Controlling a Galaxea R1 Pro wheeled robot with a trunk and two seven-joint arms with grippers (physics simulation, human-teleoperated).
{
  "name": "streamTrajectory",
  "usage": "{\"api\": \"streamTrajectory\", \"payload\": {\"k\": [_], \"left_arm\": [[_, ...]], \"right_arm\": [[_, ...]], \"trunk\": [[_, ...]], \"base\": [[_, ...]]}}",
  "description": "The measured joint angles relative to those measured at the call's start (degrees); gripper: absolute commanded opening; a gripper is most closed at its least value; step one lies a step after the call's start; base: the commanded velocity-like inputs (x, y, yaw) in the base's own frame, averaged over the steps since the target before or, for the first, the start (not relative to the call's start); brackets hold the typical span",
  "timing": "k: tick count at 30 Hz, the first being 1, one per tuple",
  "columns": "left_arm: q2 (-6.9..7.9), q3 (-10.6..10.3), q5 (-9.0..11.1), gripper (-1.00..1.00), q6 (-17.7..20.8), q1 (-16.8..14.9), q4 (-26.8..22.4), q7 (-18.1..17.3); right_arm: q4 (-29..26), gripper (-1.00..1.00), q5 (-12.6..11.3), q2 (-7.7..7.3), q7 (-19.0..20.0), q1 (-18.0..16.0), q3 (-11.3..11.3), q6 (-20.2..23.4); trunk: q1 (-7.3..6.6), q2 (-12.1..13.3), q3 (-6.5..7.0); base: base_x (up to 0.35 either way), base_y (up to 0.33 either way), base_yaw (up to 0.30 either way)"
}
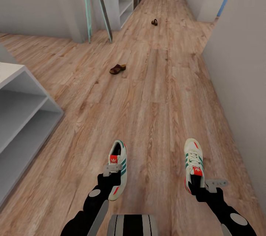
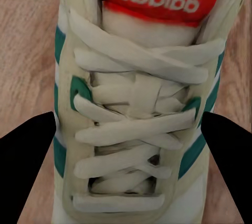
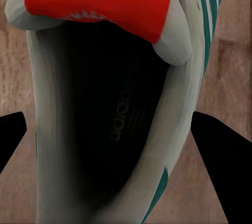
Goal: Pick up the two gym shoes and the two sandals from the corridor floor and place them onto the hallstand (shoe rack) in the corridor, making sure they are on the rack and not on the floor. Arrange them so the two gym shoes are next to each other and the two sandals are next to each other.
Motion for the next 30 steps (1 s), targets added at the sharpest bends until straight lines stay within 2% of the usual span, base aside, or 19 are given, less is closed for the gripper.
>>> {"api": "streamTrajectory", "payload": {"k": [10,30], "left_arm": [[-0.03,0.0,-0.1,-1.0,-1.9,0.0,1.6,0.0],[-0.04,0.0,-0.1,-1.0,-2.2,0.0,1.9,0.0]], "right_arm": [[0.1,-1.0,0.0,0.0,0.0,0.0,0.0,0.0],[0.2,-1.0,0.1,0.0,0.0,0.0,0.1,0.0]], "trunk": [[0.0,0.0,0.0],[0.0,0.0,0.0]], "base": [[0.0,-0.058,0.229],[0.0,-0.002,0.281]]}}
